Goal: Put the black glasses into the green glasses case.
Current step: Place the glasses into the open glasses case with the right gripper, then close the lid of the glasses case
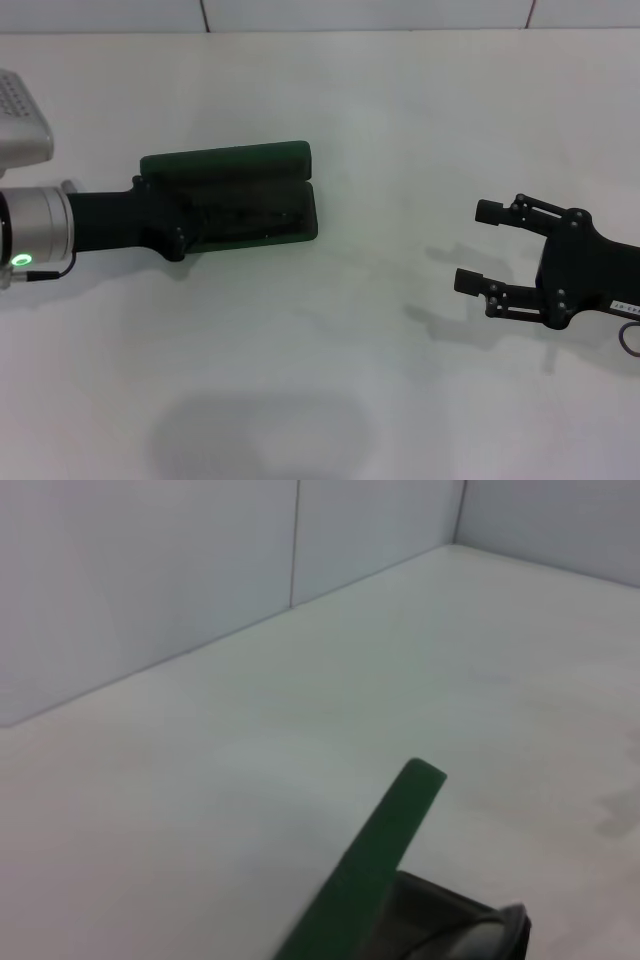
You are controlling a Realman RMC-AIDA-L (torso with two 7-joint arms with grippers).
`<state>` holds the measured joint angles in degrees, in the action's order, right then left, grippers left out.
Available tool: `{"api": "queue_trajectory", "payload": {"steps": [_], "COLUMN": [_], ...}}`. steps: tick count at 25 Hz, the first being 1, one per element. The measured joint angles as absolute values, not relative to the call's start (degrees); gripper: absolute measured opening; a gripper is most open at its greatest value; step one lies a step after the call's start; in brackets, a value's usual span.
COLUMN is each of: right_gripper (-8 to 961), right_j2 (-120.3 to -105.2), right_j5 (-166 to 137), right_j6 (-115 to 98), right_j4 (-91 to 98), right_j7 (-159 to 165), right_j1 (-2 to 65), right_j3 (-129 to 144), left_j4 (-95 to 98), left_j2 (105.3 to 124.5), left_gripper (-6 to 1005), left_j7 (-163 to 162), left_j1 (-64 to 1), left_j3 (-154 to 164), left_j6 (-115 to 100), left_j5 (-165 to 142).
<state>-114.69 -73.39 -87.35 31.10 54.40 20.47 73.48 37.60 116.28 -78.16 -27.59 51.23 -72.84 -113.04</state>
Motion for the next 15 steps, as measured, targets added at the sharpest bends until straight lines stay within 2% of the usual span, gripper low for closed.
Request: {"api": "queue_trajectory", "payload": {"steps": [10, 15], "right_gripper": [812, 812], "right_j2": [-114.69, -114.7], "right_j5": [-73.4, -73.4], "right_j6": [-87.4, -87.5], "right_j4": [31.0, 30.8], "right_j7": [54.4, 54.4], "right_j1": [20.4, 20.4], "right_j3": [73.5, 73.5], "left_j4": [42.1, 42.3], "left_j2": [117.84, 117.67], "left_gripper": [8, 9], "left_j7": [-79.7, -79.7], "left_j1": [-27.5, -27.3], "left_j3": [51.3, 51.6], "left_j6": [-73.2, -75.5], "left_j5": [-112.9, -113.2]}}
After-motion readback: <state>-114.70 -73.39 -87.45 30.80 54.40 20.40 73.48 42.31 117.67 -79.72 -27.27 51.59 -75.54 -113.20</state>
